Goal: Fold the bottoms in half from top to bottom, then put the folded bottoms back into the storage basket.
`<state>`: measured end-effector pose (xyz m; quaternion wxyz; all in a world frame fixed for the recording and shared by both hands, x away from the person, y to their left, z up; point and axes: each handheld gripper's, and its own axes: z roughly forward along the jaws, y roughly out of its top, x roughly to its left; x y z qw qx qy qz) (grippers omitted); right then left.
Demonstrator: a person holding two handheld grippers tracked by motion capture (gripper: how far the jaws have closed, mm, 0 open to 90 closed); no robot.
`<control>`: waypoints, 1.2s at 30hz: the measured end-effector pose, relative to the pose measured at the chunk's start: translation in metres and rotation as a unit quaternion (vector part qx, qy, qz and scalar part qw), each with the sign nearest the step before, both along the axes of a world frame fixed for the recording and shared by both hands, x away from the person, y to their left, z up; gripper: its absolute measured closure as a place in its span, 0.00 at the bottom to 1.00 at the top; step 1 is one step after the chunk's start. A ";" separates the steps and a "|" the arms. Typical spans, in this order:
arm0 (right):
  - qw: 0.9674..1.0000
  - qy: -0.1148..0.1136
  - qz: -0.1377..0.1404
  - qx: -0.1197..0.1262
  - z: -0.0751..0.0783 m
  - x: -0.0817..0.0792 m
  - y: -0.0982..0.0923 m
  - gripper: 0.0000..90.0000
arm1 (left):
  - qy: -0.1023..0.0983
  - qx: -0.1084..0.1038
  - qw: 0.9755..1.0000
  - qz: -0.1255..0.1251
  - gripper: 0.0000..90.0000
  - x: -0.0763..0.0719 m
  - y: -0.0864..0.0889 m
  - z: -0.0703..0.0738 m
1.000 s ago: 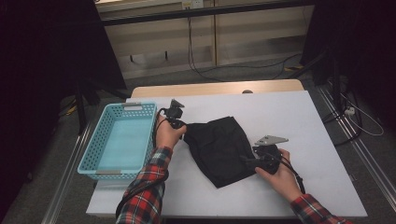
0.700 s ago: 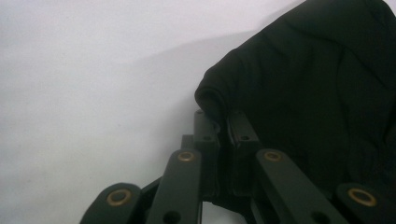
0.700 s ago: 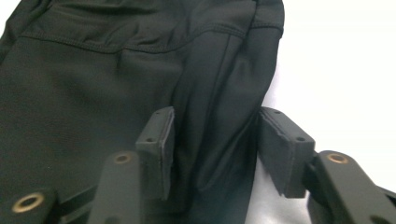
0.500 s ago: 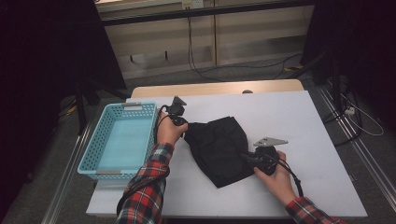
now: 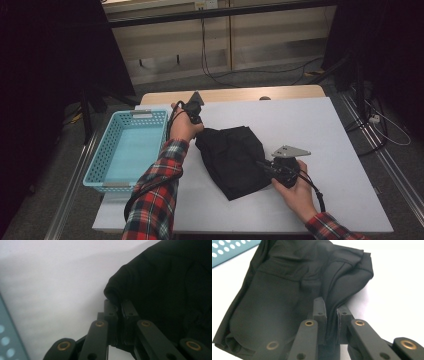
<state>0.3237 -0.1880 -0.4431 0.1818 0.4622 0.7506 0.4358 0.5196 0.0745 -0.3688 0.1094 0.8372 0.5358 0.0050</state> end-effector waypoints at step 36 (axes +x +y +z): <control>0.996 -0.066 0.039 0.034 0.035 -0.013 0.022 0.91 | 0.022 0.082 0.996 -0.020 0.95 0.015 -0.013 0.081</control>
